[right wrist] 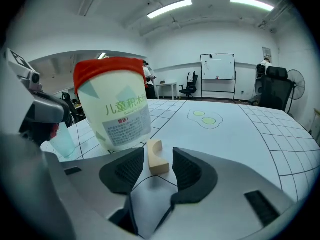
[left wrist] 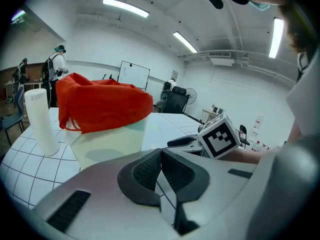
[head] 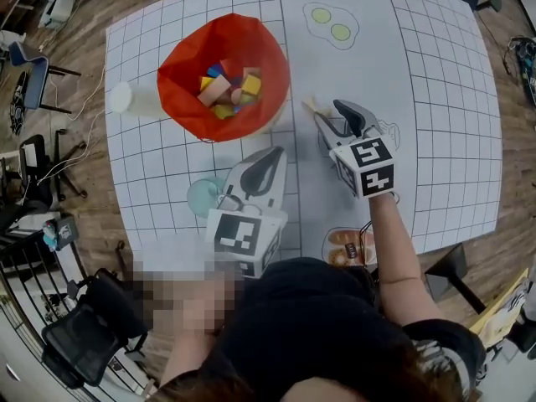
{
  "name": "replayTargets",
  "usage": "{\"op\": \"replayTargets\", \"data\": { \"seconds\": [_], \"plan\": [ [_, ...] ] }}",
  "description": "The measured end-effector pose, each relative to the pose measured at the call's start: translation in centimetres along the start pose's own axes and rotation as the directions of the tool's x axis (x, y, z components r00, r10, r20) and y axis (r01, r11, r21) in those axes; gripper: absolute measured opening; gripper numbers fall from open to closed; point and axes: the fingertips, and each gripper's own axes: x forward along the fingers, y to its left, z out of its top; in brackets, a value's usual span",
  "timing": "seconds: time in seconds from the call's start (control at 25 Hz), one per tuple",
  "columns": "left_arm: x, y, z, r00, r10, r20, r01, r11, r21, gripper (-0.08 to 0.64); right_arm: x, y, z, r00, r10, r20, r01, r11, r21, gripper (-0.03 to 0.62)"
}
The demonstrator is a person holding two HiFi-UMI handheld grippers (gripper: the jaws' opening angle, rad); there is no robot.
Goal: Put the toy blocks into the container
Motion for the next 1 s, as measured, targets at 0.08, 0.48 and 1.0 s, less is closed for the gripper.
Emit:
{"op": "replayTargets", "data": {
  "seconds": [0.08, 0.48, 1.0],
  "plan": [
    [0.3, 0.1, 0.0, 1.000, -0.006, -0.001, 0.006, 1.000, -0.001, 0.027, 0.5, 0.0, -0.5, 1.000, 0.007, -0.020, -0.008, 1.000, -0.014, 0.197],
    [-0.1, 0.5, 0.5, 1.000, -0.004, 0.014, 0.004, 1.000, -0.020, 0.028, 1.6, 0.4, -1.6, 0.996, 0.010, -0.088, -0.015, 0.998, -0.062, 0.161],
    [-5.0, 1.6, 3.8, 0.990, 0.043, 0.136, -0.045, 0.999, 0.011, 0.028, -4.6, 1.3, 4.7, 0.999, -0.034, 0.043, 0.037, 0.997, -0.073, 0.158]
  ]
}}
